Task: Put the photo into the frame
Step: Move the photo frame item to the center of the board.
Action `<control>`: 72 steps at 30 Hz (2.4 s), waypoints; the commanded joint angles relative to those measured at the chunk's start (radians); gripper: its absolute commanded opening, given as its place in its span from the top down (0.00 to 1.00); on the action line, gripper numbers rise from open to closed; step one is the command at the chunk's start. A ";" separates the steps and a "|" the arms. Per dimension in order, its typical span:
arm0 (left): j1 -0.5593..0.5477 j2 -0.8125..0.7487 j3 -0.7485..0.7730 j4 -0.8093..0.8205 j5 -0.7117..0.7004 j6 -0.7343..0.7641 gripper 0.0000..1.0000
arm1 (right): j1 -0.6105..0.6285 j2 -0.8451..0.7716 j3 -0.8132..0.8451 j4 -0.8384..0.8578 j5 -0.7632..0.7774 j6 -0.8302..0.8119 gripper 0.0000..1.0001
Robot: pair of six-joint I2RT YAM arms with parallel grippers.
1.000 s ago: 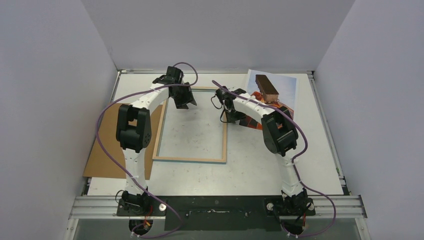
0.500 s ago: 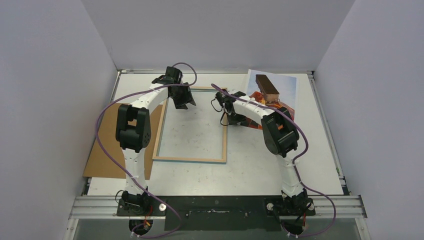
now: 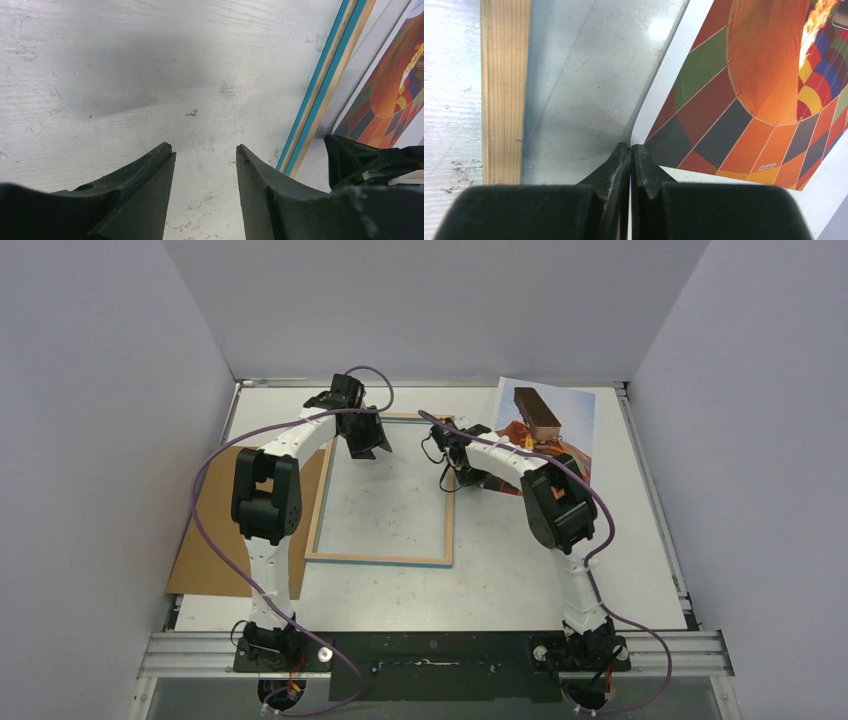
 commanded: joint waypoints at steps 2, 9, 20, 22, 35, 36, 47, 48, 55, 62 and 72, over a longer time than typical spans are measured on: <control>0.011 -0.052 -0.002 0.038 0.021 -0.006 0.53 | 0.000 -0.053 -0.027 0.004 0.066 0.017 1.00; 0.011 -0.053 0.000 0.046 0.046 -0.011 0.53 | -0.022 -0.193 -0.119 -0.117 0.141 0.140 1.00; 0.009 -0.052 -0.001 0.055 0.073 -0.020 0.53 | -0.053 -0.507 -0.425 -0.292 0.096 0.431 1.00; 0.007 -0.052 -0.001 0.057 0.076 -0.021 0.53 | -0.052 -0.535 -0.454 -0.333 0.064 0.477 1.00; -0.004 -0.081 -0.027 0.055 0.063 -0.023 0.53 | -0.031 -0.805 -0.627 -0.500 -0.133 0.670 1.00; -0.005 -0.083 -0.029 0.054 0.061 -0.024 0.53 | -0.031 -0.812 -0.638 -0.493 -0.145 0.673 1.00; -0.043 -0.113 0.006 0.090 0.131 0.025 0.44 | -0.063 -0.741 -0.401 -0.394 -0.119 0.584 0.35; -0.053 -0.111 0.016 0.099 0.135 0.031 0.42 | -0.092 -0.724 -0.380 -0.355 -0.124 0.562 0.34; -0.153 -0.054 0.137 0.144 0.143 0.095 0.31 | -0.314 -0.579 -0.317 0.113 -0.227 0.396 0.28; -0.237 0.101 0.338 0.194 0.168 0.114 0.27 | -0.528 -0.300 -0.155 0.316 -0.364 0.339 0.26; -0.272 0.407 0.686 0.229 0.133 0.111 0.23 | -0.690 -0.054 0.044 0.385 -0.476 0.320 0.20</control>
